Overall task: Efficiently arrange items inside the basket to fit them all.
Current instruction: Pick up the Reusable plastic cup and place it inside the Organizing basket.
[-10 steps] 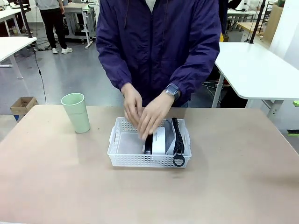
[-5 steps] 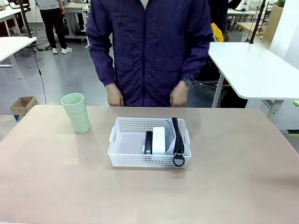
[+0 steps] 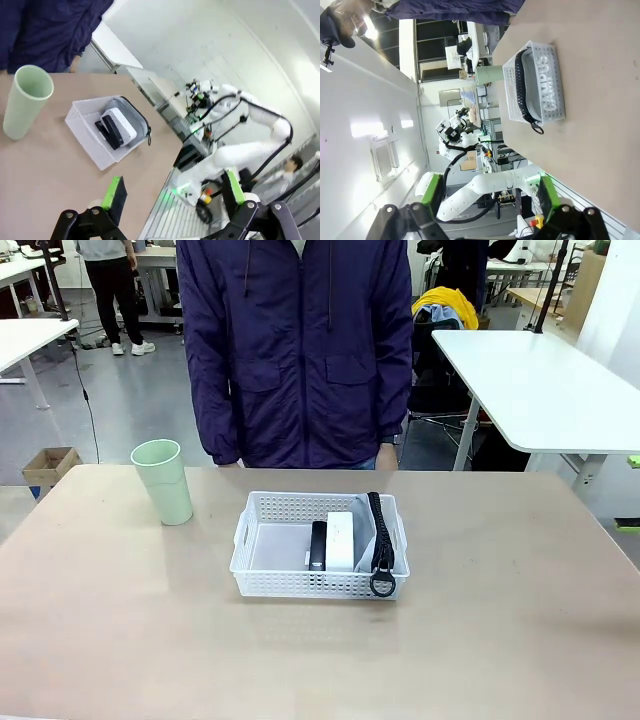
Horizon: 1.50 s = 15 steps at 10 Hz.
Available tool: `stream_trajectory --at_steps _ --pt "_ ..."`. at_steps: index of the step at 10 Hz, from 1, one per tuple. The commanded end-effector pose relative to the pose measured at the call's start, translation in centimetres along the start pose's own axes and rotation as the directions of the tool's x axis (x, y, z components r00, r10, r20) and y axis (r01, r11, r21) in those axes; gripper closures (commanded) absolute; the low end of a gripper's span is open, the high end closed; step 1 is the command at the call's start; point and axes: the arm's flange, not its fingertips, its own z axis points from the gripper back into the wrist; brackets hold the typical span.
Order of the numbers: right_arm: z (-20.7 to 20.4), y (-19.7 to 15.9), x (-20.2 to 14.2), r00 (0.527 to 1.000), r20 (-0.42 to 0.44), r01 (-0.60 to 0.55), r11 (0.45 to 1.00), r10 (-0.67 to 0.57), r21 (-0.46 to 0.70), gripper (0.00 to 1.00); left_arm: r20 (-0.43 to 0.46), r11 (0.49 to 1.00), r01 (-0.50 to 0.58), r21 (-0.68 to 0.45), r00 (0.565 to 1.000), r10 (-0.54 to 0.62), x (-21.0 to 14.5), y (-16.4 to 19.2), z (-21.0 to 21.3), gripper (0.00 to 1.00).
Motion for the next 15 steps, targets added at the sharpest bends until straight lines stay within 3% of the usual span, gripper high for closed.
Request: stream_trajectory --at_steps 1,4,5,8,11,12,15 --pt "0.2 0.6 -0.1 1.0 0.0 0.005 1.0 -0.005 0.01 0.0 -0.092 0.993 0.113 0.031 0.99 -0.109 2.0 2.2 -2.6 0.0" --pt "0.2 0.6 -0.1 1.0 0.0 0.005 1.0 -0.005 0.01 0.0 -0.139 0.991 0.068 0.111 0.989 -0.052 4.8 7.4 -7.5 0.0" --pt "0.2 0.6 -0.1 1.0 0.0 0.005 1.0 -0.005 0.01 0.0 -0.174 0.997 0.037 0.075 0.984 -0.023 5.6 9.1 -8.5 0.0" --pt "0.2 0.6 -0.1 1.0 0.0 0.005 1.0 -0.005 0.01 0.0 -0.067 0.986 -0.127 0.106 0.989 0.134 8.1 14.0 -7.6 0.0" --pt "0.2 0.6 -0.1 1.0 0.0 0.005 1.0 -0.005 0.01 0.0 0.024 0.973 -0.149 0.177 0.989 0.147 8.6 14.8 -7.1 0.0" --pt "0.2 0.6 -0.1 1.0 0.0 0.005 1.0 -0.005 0.01 0.0 -0.064 0.981 -0.128 0.146 0.988 0.139 7.9 15.8 -7.0 0.0" --pt "0.2 0.6 -0.1 1.0 0.0 0.005 1.0 -0.005 0.01 0.0 -0.038 0.977 -0.14 0.16 0.988 0.147 8.2 16.0 -6.8 0.0"
